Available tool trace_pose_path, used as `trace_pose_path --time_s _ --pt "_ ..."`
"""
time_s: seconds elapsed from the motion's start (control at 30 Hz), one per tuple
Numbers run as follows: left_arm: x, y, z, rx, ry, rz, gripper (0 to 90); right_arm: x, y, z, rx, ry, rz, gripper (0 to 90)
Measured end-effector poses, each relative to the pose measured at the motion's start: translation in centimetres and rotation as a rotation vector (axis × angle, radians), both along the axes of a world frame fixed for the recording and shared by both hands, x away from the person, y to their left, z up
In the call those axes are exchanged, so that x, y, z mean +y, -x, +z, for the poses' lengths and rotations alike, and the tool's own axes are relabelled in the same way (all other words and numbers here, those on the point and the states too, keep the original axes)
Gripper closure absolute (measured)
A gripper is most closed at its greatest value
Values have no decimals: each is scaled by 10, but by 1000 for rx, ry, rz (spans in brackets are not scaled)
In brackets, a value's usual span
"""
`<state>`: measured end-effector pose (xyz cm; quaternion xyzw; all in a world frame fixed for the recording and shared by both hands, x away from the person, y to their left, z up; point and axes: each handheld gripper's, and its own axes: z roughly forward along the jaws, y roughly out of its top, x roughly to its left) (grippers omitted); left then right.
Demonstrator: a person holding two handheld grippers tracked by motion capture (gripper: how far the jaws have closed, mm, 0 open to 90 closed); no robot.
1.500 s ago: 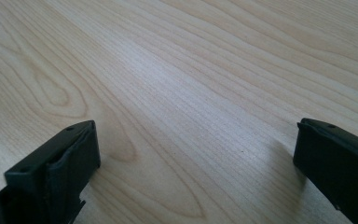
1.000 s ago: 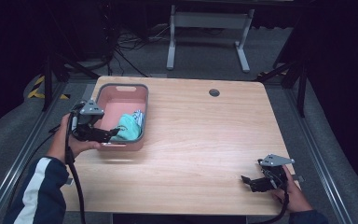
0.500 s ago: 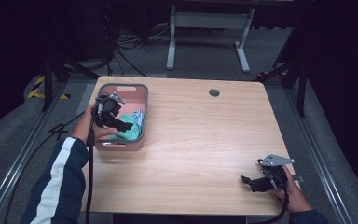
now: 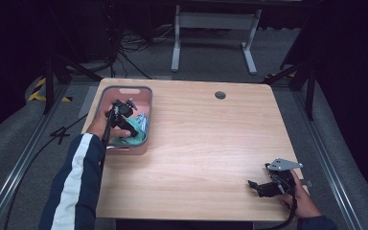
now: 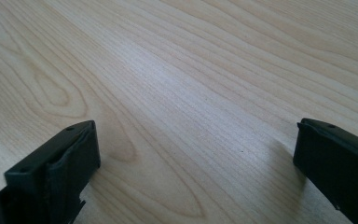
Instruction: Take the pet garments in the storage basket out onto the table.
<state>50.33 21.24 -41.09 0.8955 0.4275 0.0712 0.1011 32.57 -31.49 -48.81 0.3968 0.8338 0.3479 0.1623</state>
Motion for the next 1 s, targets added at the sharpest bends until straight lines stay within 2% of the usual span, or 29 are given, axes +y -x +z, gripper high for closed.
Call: trace_pose_path --time_s 0.1,0.2,0.27,0.3,0.37,0.4,0.57,0.6,0.67,0.77,0.87,0.9,0.93,1.0 --pt "-1 -4 -4 22 -42 -3 236 0 0 0 0 0 0 6" --pt "-2 -7 -9 54 -41 -1 262 0 0 0 0 0 0 6" --pt "-4 -9 -13 70 -72 -7 287 0 0 0 0 0 0 6" --pt "-5 -9 -15 77 -70 1 298 0 0 0 0 0 0 6" --pt "-7 -11 -17 98 -77 -29 351 0 0 0 0 0 0 6" --pt "-8 -11 -18 116 -66 -24 382 0 0 0 0 0 0 6" --pt "-8 -11 -18 125 -53 -57 574 0 0 0 0 0 0 6" --pt "-8 -10 -16 125 -50 -67 574 0 0 0 0 0 0 6" --pt "-7 -8 -13 96 -75 -70 648 0 0 0 0 0 0 6" --pt "-2 -5 -4 38 -92 -62 695 0 0 0 0 0 0 6" --pt "5 0 4 -7 -61 -35 714 0 0 0 0 0 0 6" --pt "9 2 8 -38 -55 -38 717 0 0 0 0 0 0 6" --pt "13 5 13 -71 -32 -24 720 0 0 0 0 0 0 6" --pt "19 9 20 -106 14 -10 725 0 0 0 0 0 0 6"
